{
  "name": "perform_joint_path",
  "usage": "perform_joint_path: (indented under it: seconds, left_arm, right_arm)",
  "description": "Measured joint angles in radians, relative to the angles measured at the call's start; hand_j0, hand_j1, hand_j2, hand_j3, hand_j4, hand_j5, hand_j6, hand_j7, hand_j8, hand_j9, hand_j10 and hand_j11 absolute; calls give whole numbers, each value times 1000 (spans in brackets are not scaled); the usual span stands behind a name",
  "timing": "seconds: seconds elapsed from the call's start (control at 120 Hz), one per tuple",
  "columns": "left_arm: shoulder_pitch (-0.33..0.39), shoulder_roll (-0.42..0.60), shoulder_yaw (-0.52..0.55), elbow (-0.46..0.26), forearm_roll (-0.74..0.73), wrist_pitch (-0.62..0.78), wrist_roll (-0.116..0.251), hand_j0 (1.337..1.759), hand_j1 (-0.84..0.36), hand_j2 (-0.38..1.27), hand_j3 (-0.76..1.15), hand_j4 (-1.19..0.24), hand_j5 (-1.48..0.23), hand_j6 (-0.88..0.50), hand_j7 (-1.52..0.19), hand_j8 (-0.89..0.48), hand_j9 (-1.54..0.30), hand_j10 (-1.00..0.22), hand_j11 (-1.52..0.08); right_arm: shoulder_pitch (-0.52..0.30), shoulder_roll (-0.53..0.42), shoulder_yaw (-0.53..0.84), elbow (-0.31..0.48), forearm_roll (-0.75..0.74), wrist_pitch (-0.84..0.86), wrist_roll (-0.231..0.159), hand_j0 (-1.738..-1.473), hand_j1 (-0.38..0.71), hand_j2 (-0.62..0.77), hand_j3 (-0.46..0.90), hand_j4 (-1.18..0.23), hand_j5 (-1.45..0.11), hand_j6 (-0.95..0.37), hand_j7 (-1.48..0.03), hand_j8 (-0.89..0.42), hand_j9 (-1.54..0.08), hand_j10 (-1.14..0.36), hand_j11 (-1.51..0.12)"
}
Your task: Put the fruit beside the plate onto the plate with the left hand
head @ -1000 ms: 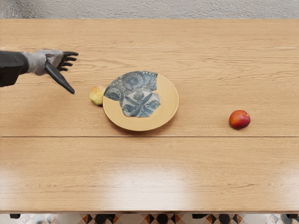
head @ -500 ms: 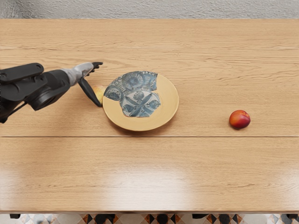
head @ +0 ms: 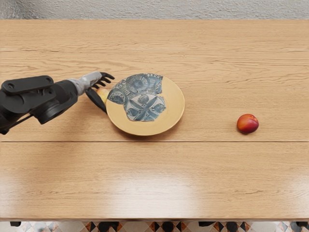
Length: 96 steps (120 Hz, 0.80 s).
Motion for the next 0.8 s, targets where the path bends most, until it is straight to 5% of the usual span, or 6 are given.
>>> perform_joint_path:
  seconds: [0.525,0.8]
  left_arm:
    - [1,56,1,-54,1,9,0,1658,-158,88,0,-433,-567,-434,-567,-434,-567,-433,-567]
    - [1,101,1,-91,5,9,0,1658,-198,277,0,-514,-666,-463,-665,-459,-666,-514,-665]
  right_arm:
    - [0,0,0,0,0,0,0,-1658,-324,-4,0,-20,-26,-20,-26,-20,-26,-20,-26]
    - [0,0,0,0,0,0,0,-1658,-324,-4,0,-20,-26,-20,-26,-20,-26,-20,-26]
